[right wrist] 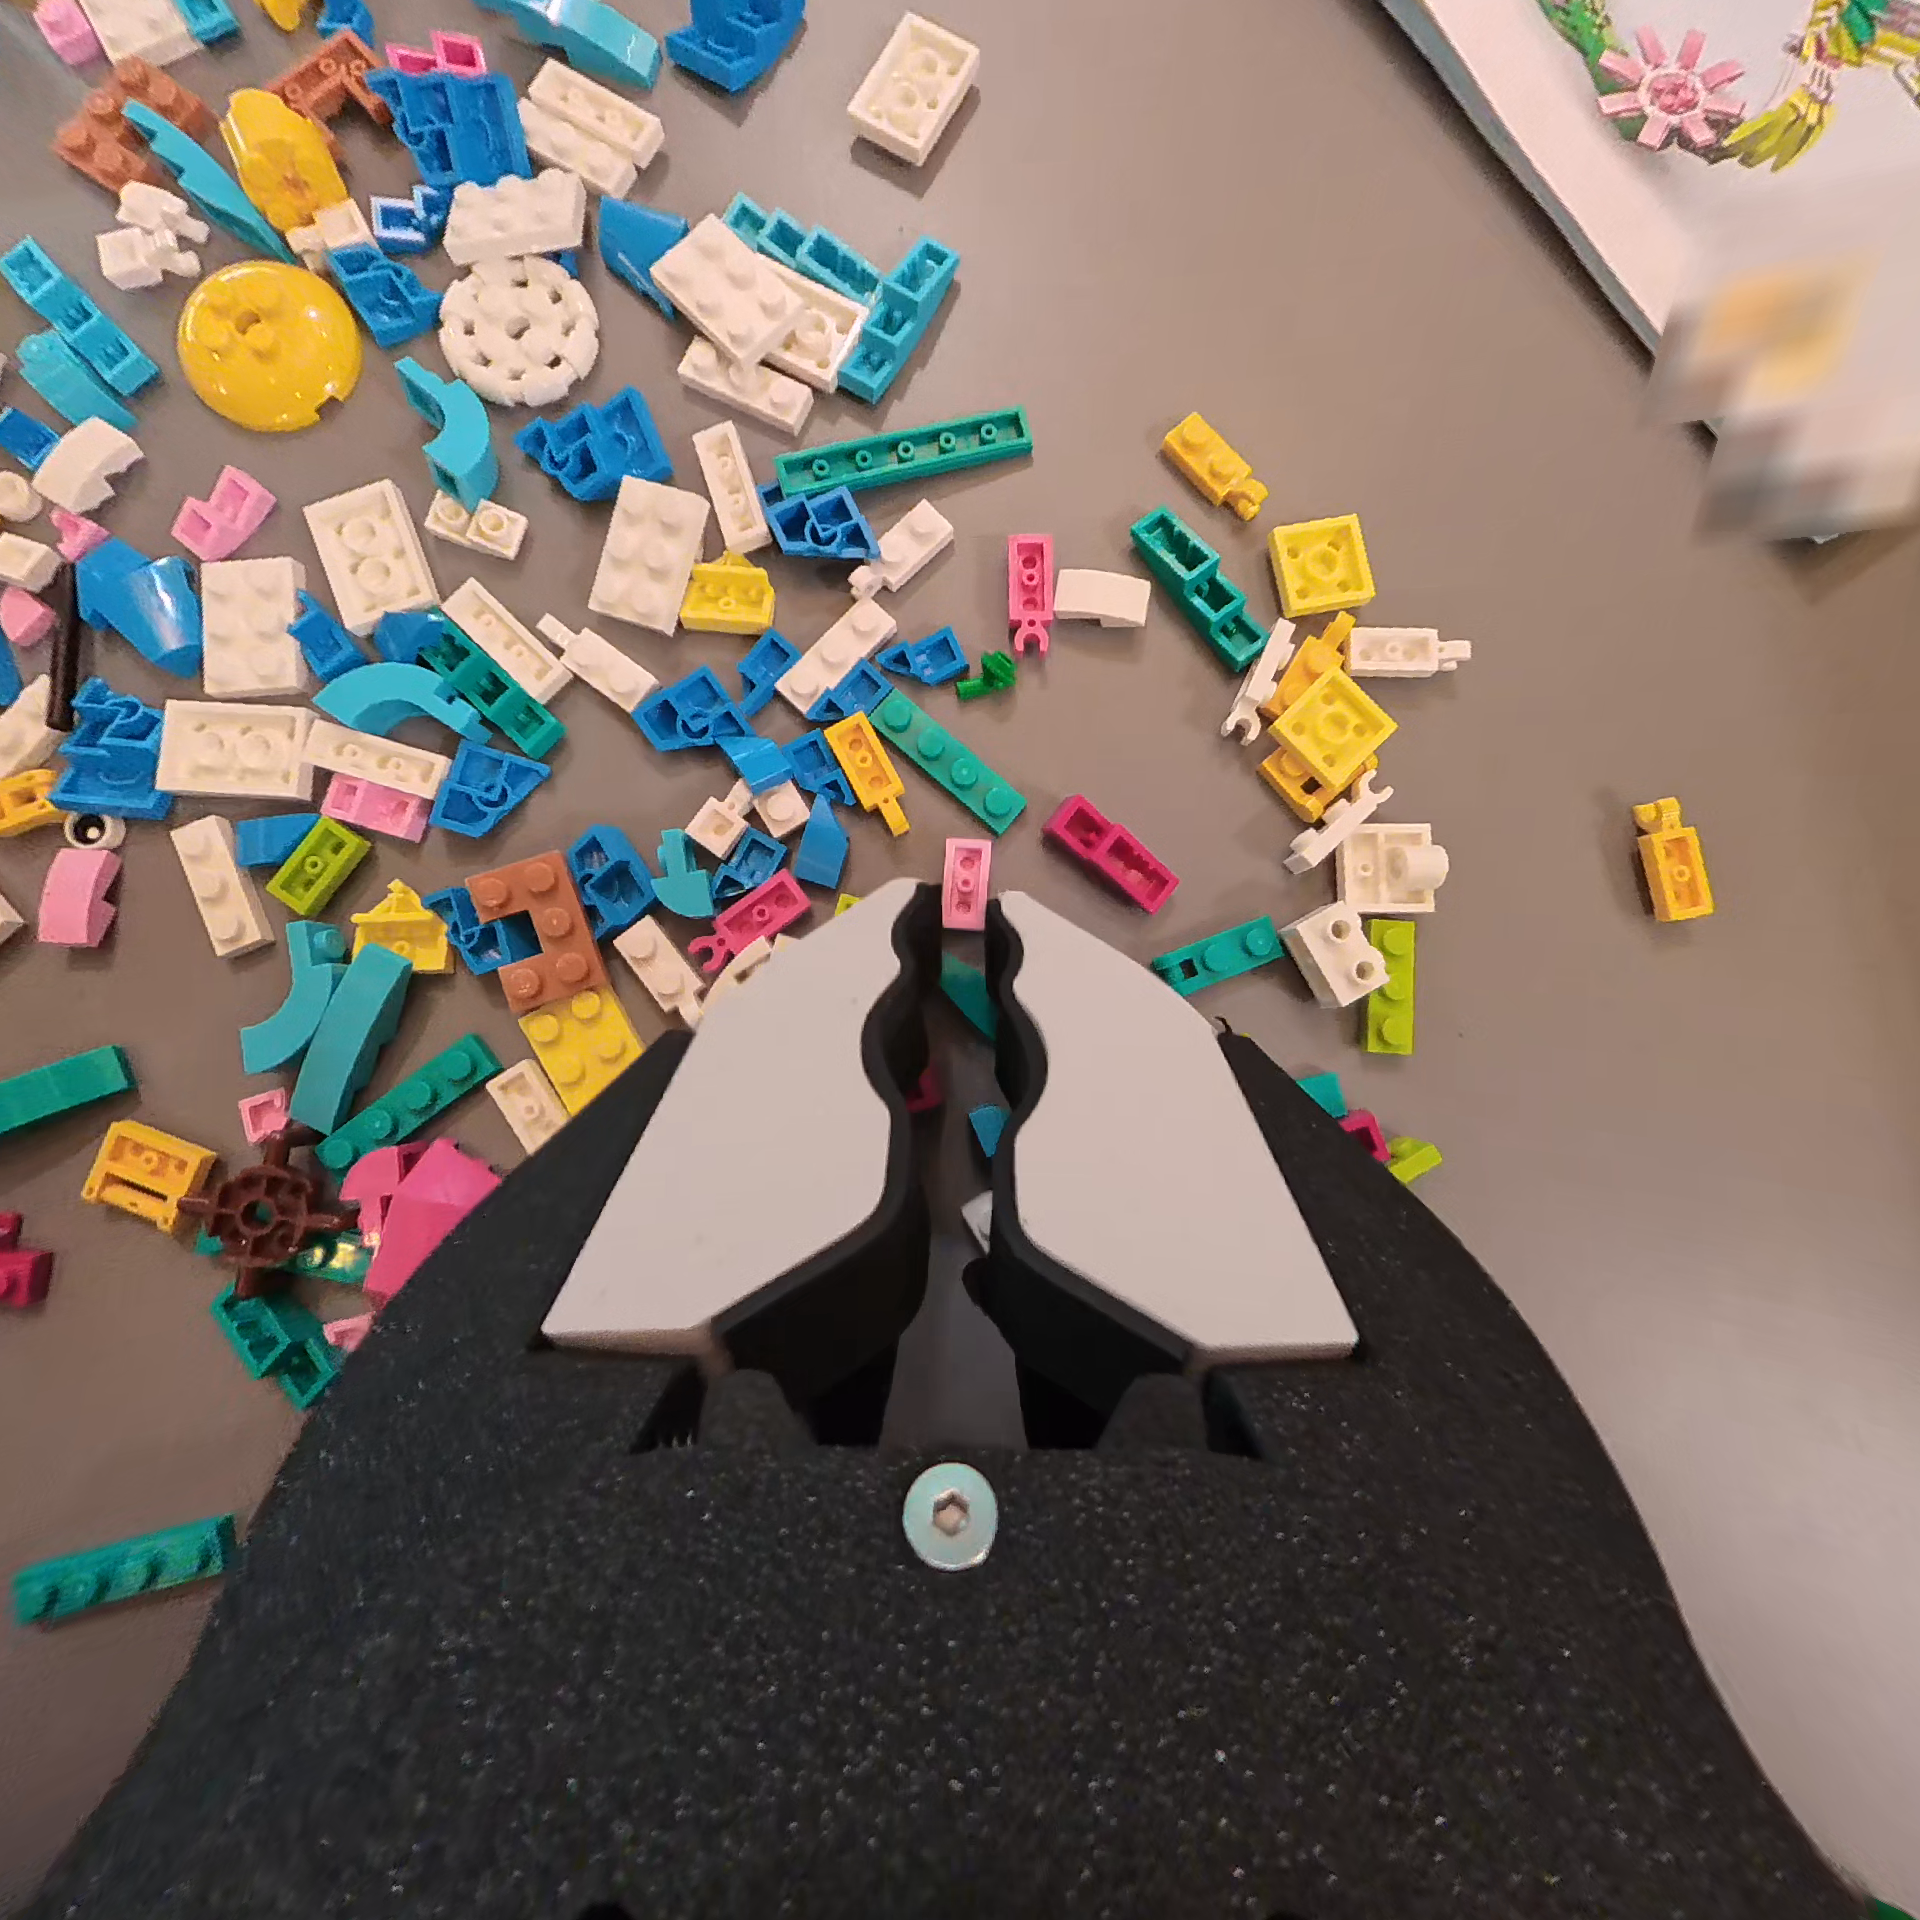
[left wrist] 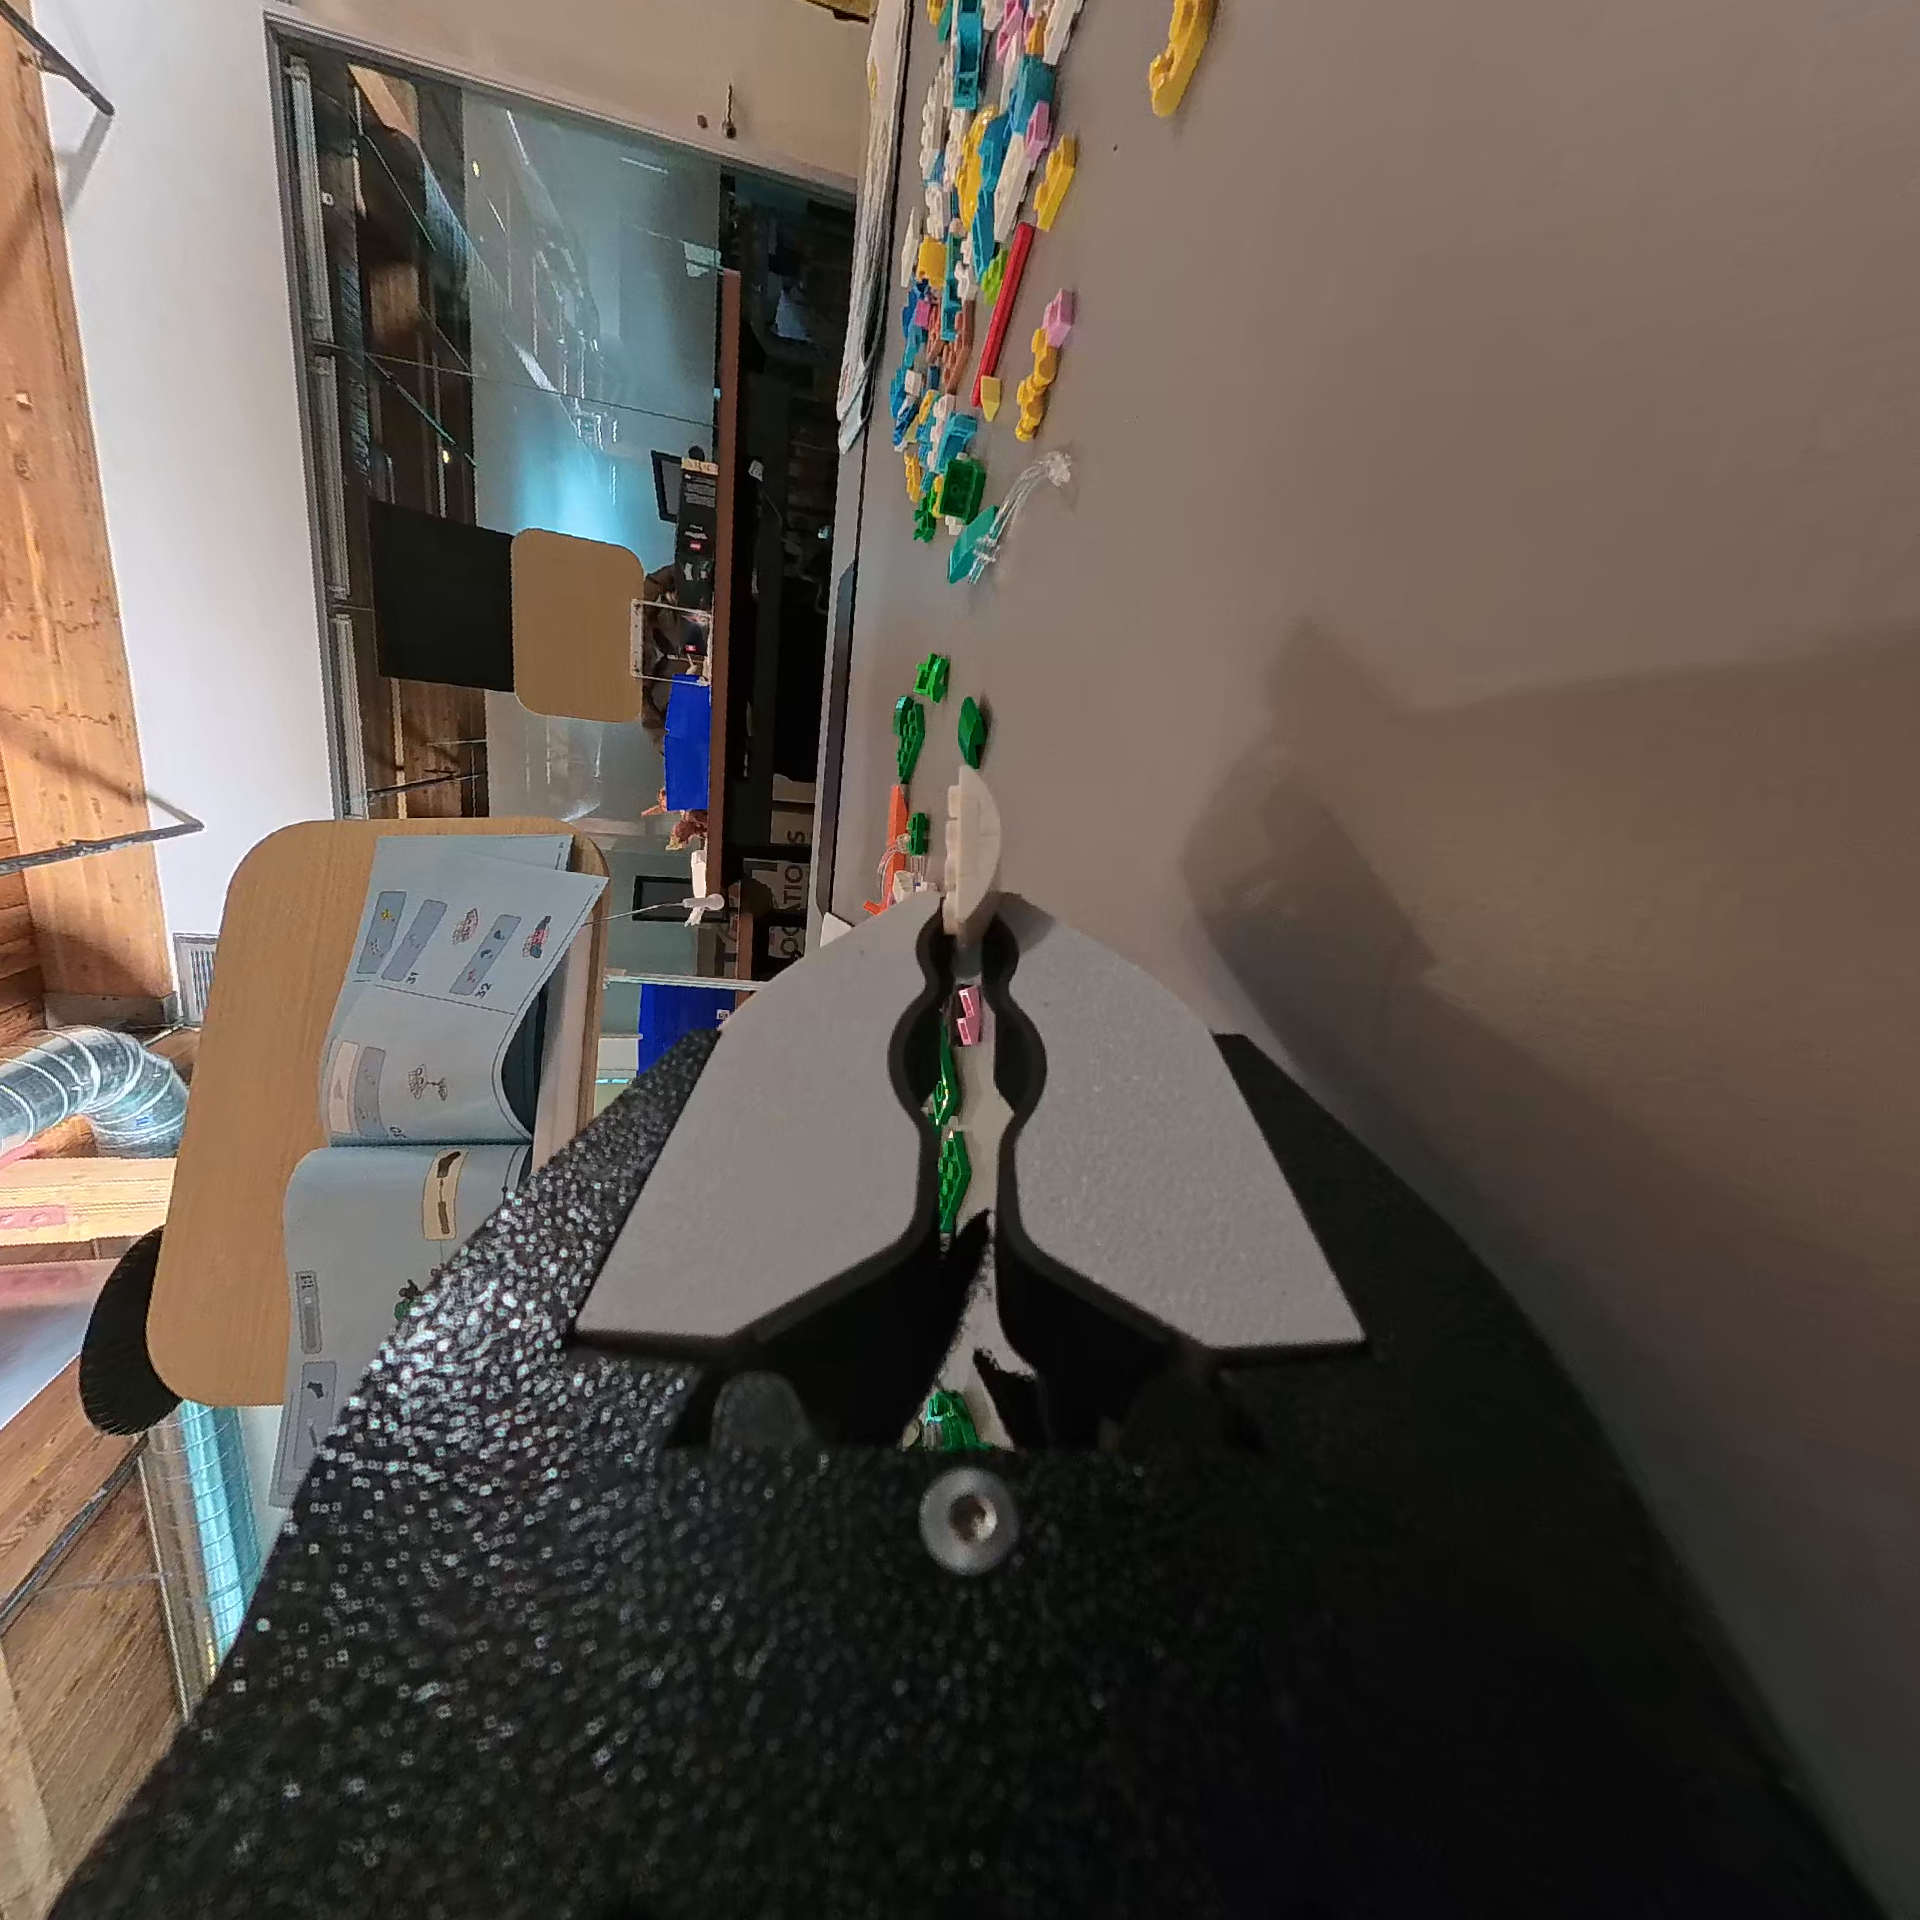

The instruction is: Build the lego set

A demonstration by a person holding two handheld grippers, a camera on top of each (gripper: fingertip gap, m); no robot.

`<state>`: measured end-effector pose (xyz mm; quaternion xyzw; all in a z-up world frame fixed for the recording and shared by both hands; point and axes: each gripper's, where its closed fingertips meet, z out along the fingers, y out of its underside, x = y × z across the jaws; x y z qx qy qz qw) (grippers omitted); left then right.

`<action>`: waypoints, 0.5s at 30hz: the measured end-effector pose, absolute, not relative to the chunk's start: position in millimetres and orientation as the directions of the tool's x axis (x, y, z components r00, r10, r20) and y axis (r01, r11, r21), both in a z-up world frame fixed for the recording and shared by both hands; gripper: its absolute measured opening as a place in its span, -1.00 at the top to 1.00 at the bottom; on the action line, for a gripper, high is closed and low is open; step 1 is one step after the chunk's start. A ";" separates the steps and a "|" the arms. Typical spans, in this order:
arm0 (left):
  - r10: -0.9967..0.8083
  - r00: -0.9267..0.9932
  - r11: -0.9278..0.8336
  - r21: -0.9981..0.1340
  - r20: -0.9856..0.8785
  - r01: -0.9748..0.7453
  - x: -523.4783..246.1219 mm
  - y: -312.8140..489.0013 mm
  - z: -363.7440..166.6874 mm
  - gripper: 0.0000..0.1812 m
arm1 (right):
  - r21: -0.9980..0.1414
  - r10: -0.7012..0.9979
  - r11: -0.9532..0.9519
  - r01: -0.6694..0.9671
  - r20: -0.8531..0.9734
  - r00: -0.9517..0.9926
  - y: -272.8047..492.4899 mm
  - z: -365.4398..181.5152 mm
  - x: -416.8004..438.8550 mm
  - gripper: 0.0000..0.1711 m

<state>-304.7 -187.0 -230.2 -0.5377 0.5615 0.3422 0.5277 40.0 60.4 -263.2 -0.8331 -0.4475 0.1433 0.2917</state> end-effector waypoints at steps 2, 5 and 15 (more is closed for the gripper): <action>-0.243 0.140 0.187 -0.188 -0.960 -0.964 -304.9 -186.8 -229.9 0.96 | -0.613 0.834 -0.413 0.674 0.044 0.550 60.2 -260.0 39.6 0.92; -0.245 0.149 0.184 -0.197 -0.958 -0.963 -305.5 -186.2 -229.6 0.96 | -0.616 0.853 -0.372 0.694 0.068 0.517 55.5 -247.1 31.2 0.92; -0.219 0.174 0.176 -0.214 -0.960 -0.961 -306.8 -184.7 -224.4 0.96 | -0.628 0.983 0.153 0.763 0.172 -0.055 -46.5 -179.9 -110.6 0.92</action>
